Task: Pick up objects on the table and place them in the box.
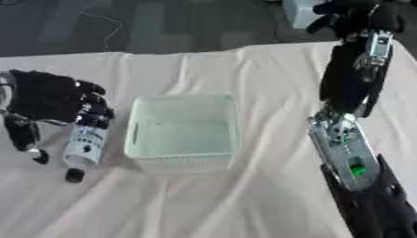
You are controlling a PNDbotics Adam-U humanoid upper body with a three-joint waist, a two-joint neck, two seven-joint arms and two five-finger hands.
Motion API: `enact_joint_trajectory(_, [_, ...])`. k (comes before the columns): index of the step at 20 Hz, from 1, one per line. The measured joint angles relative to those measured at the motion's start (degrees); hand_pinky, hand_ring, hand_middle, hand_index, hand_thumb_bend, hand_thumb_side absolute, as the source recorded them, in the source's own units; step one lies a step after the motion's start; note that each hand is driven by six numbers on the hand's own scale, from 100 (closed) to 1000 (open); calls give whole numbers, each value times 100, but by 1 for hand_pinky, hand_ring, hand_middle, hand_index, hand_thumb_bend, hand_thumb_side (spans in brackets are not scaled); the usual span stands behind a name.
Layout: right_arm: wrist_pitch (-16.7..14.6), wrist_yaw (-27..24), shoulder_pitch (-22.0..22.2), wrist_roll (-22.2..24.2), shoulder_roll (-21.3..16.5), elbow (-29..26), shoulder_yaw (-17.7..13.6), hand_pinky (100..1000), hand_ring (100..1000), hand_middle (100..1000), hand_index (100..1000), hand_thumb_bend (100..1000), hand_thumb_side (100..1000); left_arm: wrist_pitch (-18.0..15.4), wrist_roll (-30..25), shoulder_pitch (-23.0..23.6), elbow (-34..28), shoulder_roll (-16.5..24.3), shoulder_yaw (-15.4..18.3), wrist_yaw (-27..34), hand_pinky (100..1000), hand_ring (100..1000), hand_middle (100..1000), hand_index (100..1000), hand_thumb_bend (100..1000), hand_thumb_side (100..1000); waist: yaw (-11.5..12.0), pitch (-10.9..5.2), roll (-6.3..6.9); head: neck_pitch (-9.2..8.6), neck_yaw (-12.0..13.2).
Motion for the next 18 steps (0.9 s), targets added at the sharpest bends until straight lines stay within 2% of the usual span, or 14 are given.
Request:
enact_joint_trajectory(7, [-16,-17,-43,17,0,1,25,379,536,592,631,100,1000,-34,34,20,90,-28,-60,-150,888,838,851,872,741,451,-40,80,39,0,81])
enact_joint_trajectory(15, [-9,-30,-43,7,-6,17,24,379,536,592,632,100,1000,-39,39,212,247,64,-129,-272,873,830,845,870,742,450,13,81,74,0,94])
enact_joint_trajectory(16, [-8,-29,-43,7,-6,20,24,379,536,592,632,100,1000,-42,42,246,269,64,-129,-299,873,829,846,870,766,450,30,81,73,0,94])
enact_joint_trajectory(18, [-3,-29,-41,1,-6,35,24,379,536,593,632,100,1000,-59,59,324,311,77,-129,-357,873,829,847,870,735,449,34,80,66,0,94])
